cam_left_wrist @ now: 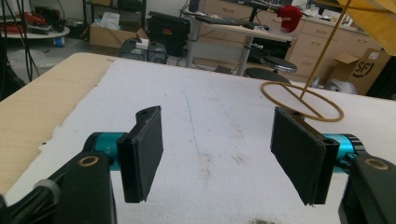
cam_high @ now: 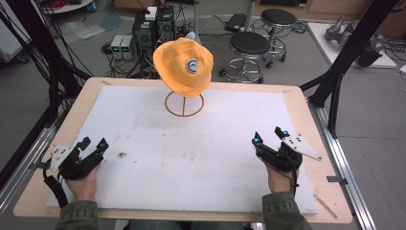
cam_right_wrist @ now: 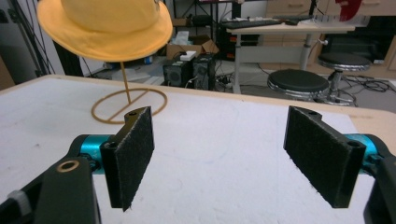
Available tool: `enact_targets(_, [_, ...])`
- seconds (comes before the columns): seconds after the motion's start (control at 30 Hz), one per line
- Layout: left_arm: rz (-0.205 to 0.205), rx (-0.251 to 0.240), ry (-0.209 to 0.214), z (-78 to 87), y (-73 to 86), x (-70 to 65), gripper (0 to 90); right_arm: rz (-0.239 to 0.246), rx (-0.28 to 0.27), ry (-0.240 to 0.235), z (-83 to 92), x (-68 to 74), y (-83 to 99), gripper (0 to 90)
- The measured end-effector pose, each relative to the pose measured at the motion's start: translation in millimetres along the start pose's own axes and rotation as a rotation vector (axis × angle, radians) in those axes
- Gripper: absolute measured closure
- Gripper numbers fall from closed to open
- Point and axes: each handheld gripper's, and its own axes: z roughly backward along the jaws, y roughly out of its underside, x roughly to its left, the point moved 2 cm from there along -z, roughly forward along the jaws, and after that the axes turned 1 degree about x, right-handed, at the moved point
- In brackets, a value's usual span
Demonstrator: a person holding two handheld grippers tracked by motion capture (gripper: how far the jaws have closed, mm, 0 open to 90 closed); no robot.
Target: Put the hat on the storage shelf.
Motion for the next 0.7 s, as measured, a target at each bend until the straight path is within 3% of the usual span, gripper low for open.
enact_targets(0.3, [0.000, 0.001, -0.003, 0.0, -0.2, 0.5, 34.5, 0.005, 0.037, 0.029, 7.1, -8.7, 27.7, 22.7])
enact_targets(0.47, [-0.005, 0.004, -0.004, -0.6, 0.2, 0.1, 34.5, 0.048, 0.087, 0.050, 10.4, -10.9, 43.5, 22.7])
enact_targets(0.7, [-0.005, 0.002, -0.001, -1.7, 0.1, -0.1, 34.4, 0.027, 0.095, 0.066, 11.3, -14.0, 51.8, 22.4])
